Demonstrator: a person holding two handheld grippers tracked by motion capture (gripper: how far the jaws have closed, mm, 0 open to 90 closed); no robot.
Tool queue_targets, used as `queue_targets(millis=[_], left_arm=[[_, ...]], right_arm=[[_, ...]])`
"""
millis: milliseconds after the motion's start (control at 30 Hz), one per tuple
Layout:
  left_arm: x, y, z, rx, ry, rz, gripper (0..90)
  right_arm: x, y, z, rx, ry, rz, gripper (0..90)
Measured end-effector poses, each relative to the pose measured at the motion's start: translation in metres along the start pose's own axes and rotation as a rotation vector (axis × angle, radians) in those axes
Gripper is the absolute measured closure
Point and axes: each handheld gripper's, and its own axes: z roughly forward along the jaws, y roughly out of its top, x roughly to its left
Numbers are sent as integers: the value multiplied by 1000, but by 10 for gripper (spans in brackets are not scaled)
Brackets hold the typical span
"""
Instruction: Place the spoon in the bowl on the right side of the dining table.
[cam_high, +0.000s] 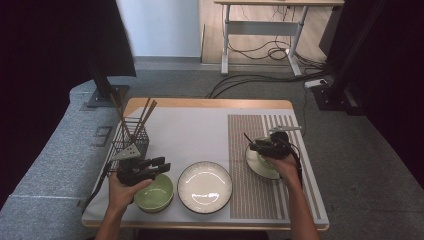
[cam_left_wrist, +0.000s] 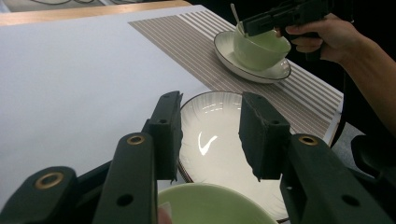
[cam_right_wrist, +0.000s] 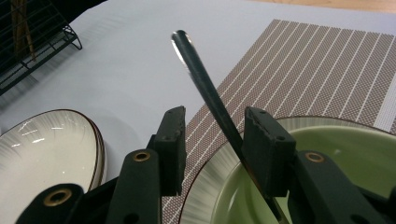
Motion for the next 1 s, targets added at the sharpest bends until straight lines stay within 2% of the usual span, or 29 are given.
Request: queue_targets(millis=[233, 433, 700, 1000], left_arm=[[0, 0, 1, 4, -2, 1, 594], [0, 0, 0, 1, -1, 2, 591], [0, 1, -2, -2, -5, 1, 592], [-1, 1, -2, -4, -1, 0, 587]], right_arm=[[3, 6, 6, -12, -21, -31, 573], [7, 6, 8, 9, 1, -39, 574], [10, -3, 2, 17, 30, -31, 571], [7, -11, -11, -8, 43, -14, 560]])
